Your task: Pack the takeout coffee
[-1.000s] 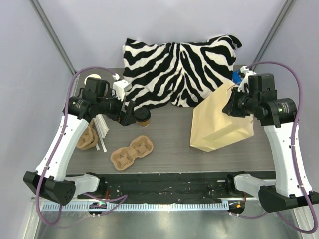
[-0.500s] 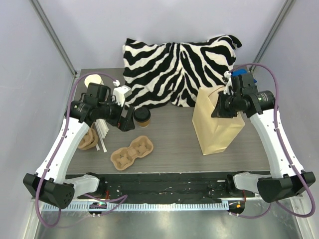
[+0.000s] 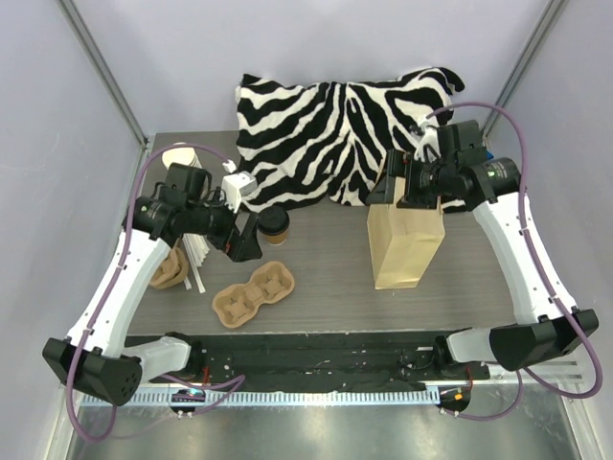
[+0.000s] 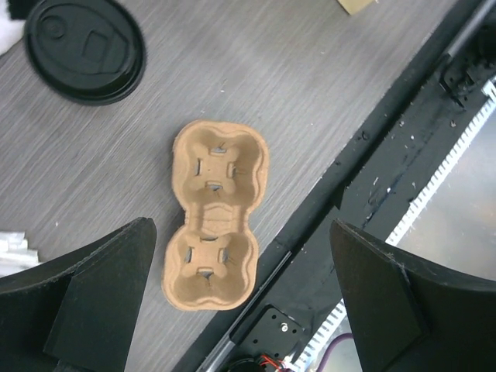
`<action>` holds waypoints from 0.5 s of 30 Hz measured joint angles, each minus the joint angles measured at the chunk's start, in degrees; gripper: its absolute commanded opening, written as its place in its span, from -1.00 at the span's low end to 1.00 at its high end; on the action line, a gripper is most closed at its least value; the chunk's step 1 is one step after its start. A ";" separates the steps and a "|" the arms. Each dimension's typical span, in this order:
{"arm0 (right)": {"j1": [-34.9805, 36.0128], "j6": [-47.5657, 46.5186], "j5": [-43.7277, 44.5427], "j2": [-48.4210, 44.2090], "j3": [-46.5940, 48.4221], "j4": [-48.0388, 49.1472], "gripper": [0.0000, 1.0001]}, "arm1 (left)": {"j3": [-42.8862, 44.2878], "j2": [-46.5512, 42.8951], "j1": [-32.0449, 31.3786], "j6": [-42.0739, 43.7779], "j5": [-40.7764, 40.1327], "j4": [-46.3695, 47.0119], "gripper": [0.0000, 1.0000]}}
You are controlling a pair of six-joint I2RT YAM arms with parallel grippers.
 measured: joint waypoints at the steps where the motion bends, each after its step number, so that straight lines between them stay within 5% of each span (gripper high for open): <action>1: 0.00 -0.15 -0.85 0.00 1.25 0.35 0.98 | 0.00 0.02 0.00 0.94 0.94 -0.26 0.99; 8: 0.00 -6.23 -6.45 -0.92 11.32 1.79 1.00 | 0.66 4.39 -1.25 12.20 6.05 -4.20 0.99; 15: -0.17 -13.00 -3.06 -1.46 19.89 1.40 0.99 | 1.38 8.92 -11.58 24.96 3.08 -4.59 0.99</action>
